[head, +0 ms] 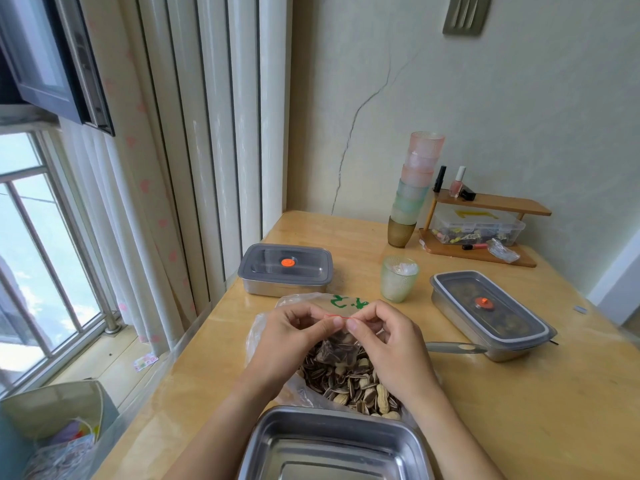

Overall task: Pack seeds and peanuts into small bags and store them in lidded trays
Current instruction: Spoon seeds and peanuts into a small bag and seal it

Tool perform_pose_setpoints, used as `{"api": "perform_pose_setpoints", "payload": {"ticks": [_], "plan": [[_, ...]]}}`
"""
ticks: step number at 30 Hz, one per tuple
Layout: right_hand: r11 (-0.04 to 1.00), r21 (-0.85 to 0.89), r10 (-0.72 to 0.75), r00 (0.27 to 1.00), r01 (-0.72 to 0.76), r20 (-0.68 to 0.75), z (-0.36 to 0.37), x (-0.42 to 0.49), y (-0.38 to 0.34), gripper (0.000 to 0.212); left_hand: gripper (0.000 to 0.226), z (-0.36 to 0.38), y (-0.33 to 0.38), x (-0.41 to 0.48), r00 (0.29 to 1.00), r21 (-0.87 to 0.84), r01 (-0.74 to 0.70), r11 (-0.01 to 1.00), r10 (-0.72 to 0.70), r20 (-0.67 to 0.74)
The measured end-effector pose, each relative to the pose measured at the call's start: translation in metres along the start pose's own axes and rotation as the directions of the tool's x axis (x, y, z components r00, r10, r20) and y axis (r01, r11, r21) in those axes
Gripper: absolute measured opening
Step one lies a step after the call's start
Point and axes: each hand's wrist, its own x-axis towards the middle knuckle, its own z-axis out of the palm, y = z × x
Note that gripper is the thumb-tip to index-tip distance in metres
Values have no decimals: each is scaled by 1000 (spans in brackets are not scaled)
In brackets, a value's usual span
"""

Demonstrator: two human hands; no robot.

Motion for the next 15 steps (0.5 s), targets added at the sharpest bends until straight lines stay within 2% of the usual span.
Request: {"api": "perform_pose_setpoints", "payload": {"ticks": [4,10,15], "plan": [[1000,9,25,999,-25,-39,1,0,-1,11,12,0,-1,-1,1000,4,-19,1000,18,9],[981,136,136,990,-141,45,-4,3,0,5,16,-3,-2,2,999,-29,-40,999,40,-15],[993,90,79,996,-82,40,-6,3,2,17,14,-2,-4,1,999,-14,-6,1000,6,39]]}}
